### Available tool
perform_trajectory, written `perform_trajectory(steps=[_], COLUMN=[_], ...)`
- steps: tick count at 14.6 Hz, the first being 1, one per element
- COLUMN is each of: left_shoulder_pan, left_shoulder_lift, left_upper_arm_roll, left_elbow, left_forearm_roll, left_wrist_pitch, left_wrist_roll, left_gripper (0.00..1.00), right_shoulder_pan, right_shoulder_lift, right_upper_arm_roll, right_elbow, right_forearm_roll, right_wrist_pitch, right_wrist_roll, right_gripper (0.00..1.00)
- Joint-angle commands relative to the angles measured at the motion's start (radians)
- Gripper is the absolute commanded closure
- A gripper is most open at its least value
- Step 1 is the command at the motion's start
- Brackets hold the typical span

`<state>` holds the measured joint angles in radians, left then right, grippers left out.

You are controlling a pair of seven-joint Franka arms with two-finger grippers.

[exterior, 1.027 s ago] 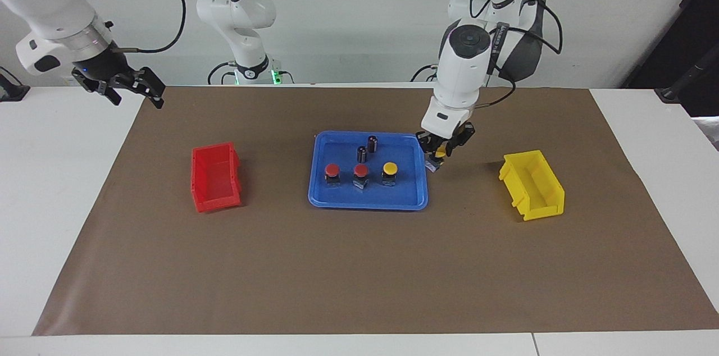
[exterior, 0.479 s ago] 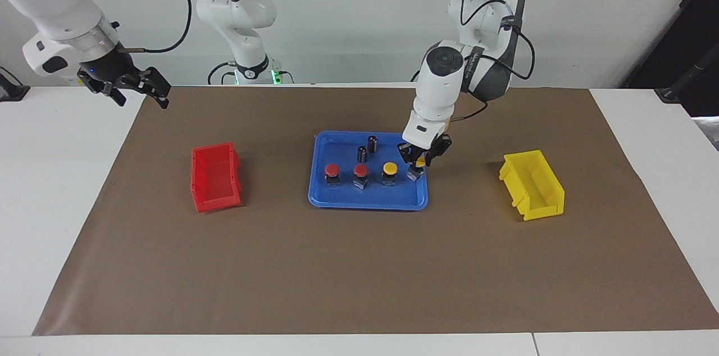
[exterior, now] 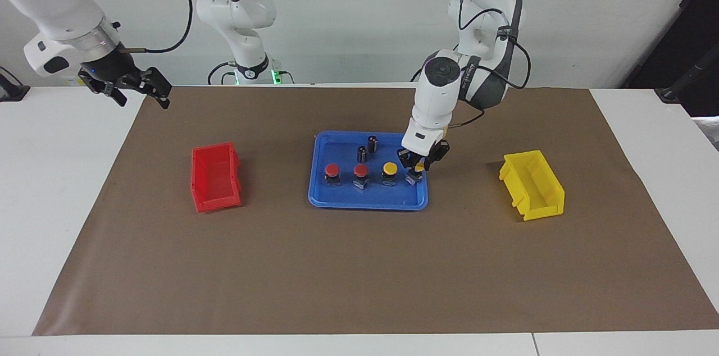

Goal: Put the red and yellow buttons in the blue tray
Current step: 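Lower the yellow button into the tray beside the other yellow and open the left gripper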

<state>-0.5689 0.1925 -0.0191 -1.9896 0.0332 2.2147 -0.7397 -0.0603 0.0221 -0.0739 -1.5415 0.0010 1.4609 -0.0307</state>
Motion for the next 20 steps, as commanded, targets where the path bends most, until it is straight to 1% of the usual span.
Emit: perform_trajectory(steps=[1,3,4,5,7,8,9,10,11,13,15,16,18,19,20], left_shoulder_pan=[-0.011,-0.011,-0.011,-0.011,-0.011,-0.009,-0.009,-0.008,0.000,0.017,0.055,0.076,0.104,0.141,0.182], left_shoulder_lift=[-0.030,-0.030,-0.030,-0.030,-0.030,-0.030,-0.028,-0.027,-0.028,-0.042,-0.080,-0.085,-0.084,-0.106,-0.145], left_upper_arm_roll=[0.014,0.014,0.016,0.016,0.016,0.016,0.016,0.016,0.018,0.024,0.025,0.025,0.027,0.028,0.028], left_elbow=[-0.044,-0.043,-0.041,-0.043,-0.041,-0.034,-0.023,0.001,0.023,0.069,0.090,0.119,0.214,0.236,0.238], left_forearm_roll=[-0.016,-0.016,-0.016,-0.016,-0.016,-0.016,-0.015,-0.015,-0.015,-0.015,-0.015,-0.016,-0.016,-0.016,-0.016], left_wrist_pitch=[0.029,0.022,0.017,0.019,0.010,0.000,-0.022,-0.053,-0.099,-0.192,-0.286,-0.335,-0.475,-0.516,-0.530], left_wrist_roll=[0.005,0.005,0.005,0.005,0.006,0.008,0.009,0.013,0.032,0.135,0.235,0.258,0.288,0.366,0.476], left_gripper=[0.84,0.51,0.44,0.43,0.35,0.29,0.18,0.04,0.00,0.00,0.00,0.00,0.00,0.00,0.00], right_shoulder_pan=[-0.003,-0.003,-0.003,-0.003,-0.003,-0.003,-0.003,-0.003,-0.003,-0.003,-0.003,-0.003,-0.003,-0.003,-0.003], right_shoulder_lift=[-0.013,-0.013,-0.014,-0.013,-0.013,-0.014,-0.014,-0.013,-0.013,-0.013,-0.014,-0.014,-0.013,-0.014,-0.014], right_upper_arm_roll=[0.002,0.002,0.002,0.002,0.002,0.002,0.002,0.002,0.000,0.002,0.002,0.002,0.002,0.002,0.002], right_elbow=[-0.014,-0.014,-0.014,-0.014,-0.014,-0.014,-0.014,-0.014,-0.014,-0.014,-0.014,-0.014,-0.014,-0.014,-0.014], right_forearm_roll=[-0.007,-0.007,-0.007,-0.007,-0.006,-0.006,-0.006,-0.006,-0.006,-0.006,-0.006,-0.006,-0.006,-0.006,-0.006], right_wrist_pitch=[-0.007,-0.007,-0.007,-0.007,-0.007,-0.007,-0.007,-0.007,-0.007,-0.007,-0.007,-0.007,-0.007,-0.007,-0.007], right_wrist_roll=[-0.012,-0.012,-0.012,-0.012,-0.012,-0.012,-0.012,-0.012,-0.012,-0.012,-0.012,-0.012,-0.012,-0.012,-0.012], right_gripper=[0.00,0.00,0.00,0.00,0.00,0.00,0.00,0.00,0.00,0.00,0.00,0.00,0.00,0.00,0.00])
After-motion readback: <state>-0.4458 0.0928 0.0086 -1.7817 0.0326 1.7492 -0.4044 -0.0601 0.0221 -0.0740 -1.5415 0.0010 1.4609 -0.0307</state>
